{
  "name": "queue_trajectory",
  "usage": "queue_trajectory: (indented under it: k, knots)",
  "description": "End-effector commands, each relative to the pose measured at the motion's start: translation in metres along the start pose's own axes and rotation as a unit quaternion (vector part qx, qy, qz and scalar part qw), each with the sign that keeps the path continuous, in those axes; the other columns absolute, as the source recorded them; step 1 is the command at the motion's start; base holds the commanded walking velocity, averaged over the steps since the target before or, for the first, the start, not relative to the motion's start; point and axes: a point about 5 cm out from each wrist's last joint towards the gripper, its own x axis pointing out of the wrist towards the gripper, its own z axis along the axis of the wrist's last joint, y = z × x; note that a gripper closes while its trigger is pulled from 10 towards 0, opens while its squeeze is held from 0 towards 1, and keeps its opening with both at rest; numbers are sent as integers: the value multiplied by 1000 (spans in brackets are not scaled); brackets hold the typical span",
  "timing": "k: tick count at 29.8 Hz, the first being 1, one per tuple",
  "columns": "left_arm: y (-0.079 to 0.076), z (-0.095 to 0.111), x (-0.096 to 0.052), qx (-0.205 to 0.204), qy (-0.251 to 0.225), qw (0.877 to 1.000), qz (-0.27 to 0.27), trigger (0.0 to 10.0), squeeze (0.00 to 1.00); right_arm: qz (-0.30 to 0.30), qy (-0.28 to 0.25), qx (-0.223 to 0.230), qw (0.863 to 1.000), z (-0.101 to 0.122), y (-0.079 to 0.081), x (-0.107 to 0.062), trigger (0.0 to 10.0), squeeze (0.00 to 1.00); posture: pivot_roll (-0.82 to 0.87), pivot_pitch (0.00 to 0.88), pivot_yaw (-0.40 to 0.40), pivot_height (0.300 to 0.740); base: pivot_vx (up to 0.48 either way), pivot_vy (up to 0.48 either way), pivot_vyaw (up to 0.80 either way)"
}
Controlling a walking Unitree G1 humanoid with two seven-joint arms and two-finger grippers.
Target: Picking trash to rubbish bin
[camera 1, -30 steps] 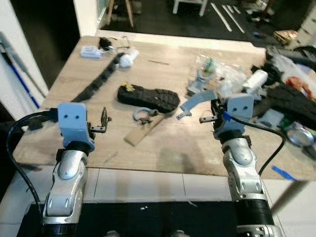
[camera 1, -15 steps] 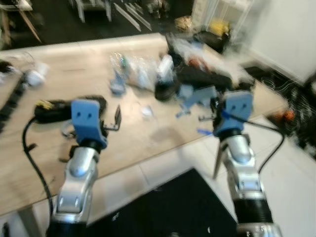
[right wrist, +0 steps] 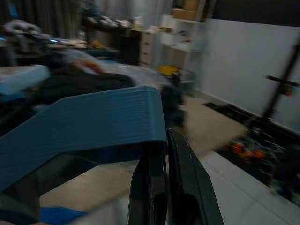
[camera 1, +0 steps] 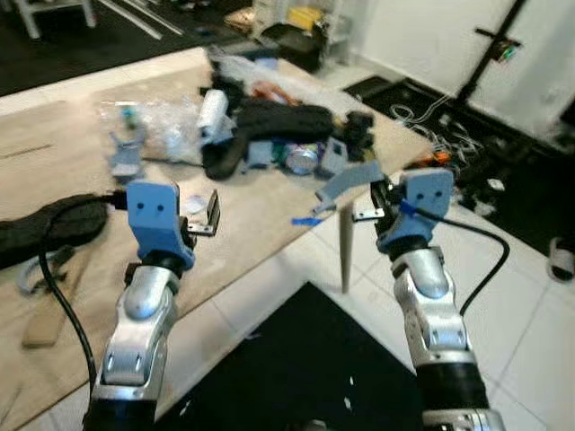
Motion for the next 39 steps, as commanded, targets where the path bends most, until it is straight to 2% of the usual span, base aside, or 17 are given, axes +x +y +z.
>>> queue_trajectory:
  k: [1, 15, 27, 29, 33, 39]
  knots:
    - [-3, -3, 0, 12, 7, 1000, -15, 10000, 0, 1, 7, 2, 1000, -2, 0, -3, 10000, 0, 10, 144, -63, 740, 0, 0, -800]
    - [-5, -3, 1, 25, 8, 999, -30, 10000, 0, 15, 11, 8, 1000, -5, 6, -3, 10000, 0, 13, 144, -65, 740, 0, 0, -800]
    - [-3, -10, -6, 19, 22, 999, -27, 10000, 0, 21, 47, 15, 999, -22, 10, -13, 10000, 0, 17, 149, -61, 740, 0, 0, -800]
    - [-6, -16, -10, 1, 25, 999, -44, 10000, 0, 24, 70, 17, 997, -33, 11, -18, 10000, 0, 18, 143, -59, 740, 0, 0, -800]
    - [-3, -28, -17, -12, 45, 998, -32, 10000, 0, 28, 94, 22, 995, -46, 13, -26, 10000, 0, 19, 146, -57, 740, 0, 0, -800]
    - [2, -44, -28, -8, 74, 997, -24, 10000, 0, 40, 124, 18, 991, -62, 12, -39, 10000, 0, 13, 145, -57, 740, 0, 0, -800]
